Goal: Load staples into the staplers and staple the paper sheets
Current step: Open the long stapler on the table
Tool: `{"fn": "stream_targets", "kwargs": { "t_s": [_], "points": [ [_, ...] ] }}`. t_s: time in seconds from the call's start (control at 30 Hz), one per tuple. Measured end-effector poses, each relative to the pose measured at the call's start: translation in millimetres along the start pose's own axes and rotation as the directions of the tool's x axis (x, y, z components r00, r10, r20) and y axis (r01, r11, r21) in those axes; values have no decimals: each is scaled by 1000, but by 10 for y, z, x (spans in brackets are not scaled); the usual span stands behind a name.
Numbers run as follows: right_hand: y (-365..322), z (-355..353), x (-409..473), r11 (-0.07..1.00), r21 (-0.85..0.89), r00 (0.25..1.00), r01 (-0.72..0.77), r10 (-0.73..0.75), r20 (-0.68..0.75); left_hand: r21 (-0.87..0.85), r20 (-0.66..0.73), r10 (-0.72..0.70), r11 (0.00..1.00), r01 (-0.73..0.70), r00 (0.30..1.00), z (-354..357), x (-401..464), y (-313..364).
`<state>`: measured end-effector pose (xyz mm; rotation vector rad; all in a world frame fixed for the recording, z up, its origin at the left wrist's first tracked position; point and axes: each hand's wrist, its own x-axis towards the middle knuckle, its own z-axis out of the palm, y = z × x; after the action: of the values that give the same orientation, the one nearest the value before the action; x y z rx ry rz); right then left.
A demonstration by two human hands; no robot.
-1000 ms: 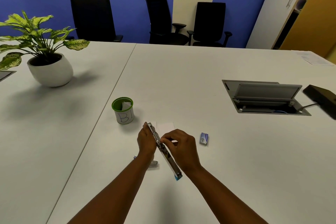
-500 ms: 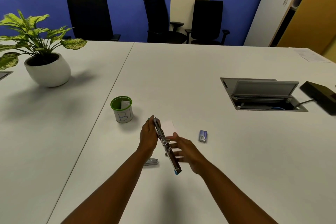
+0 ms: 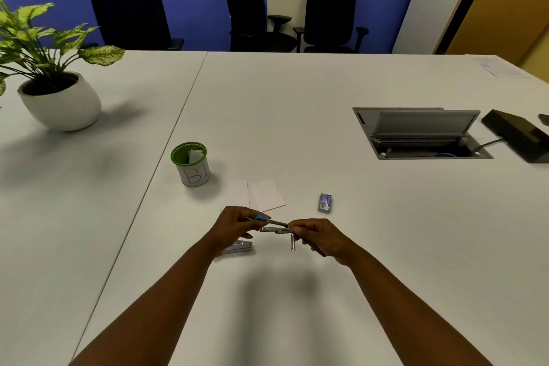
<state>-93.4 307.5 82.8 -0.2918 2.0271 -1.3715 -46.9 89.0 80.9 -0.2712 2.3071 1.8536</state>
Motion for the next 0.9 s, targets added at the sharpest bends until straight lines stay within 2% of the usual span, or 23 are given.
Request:
{"fn": "stream_targets", "kwargs": {
  "t_s": [0.13,0.27,0.47,0.6,0.7,0.8,0.9],
  "points": [
    [63,28,36,997,-8,997,79,-79,-6,95,10,-1,995,0,1000,-32,13,-56],
    [99,28,72,992,-78,995,102,-103,-7,99,-6,-34,995,35,999,-10,5,-146],
    [97,-40,127,981,-190,998,28,-37,-42,-10,-67,-107,994,106,992,54,48,-132],
    [78,-174,150,968,-250,999,32,-28,19,-150,-122,-235,965,216,964,64,122,-119],
    [98,-278,220,904,-422,992,68,-108,-72,-215,-153,-331,931,295,931,63,185,-149],
    [123,-322,315,864,-498,968,79,-186,-169,-246,-169,-387,907,342,906,122,249,-196],
    [190,-304,412,817,-575,958,36,-192,-214,-203,-239,-413,906,371,879,193,341,-285]
  ]
}}
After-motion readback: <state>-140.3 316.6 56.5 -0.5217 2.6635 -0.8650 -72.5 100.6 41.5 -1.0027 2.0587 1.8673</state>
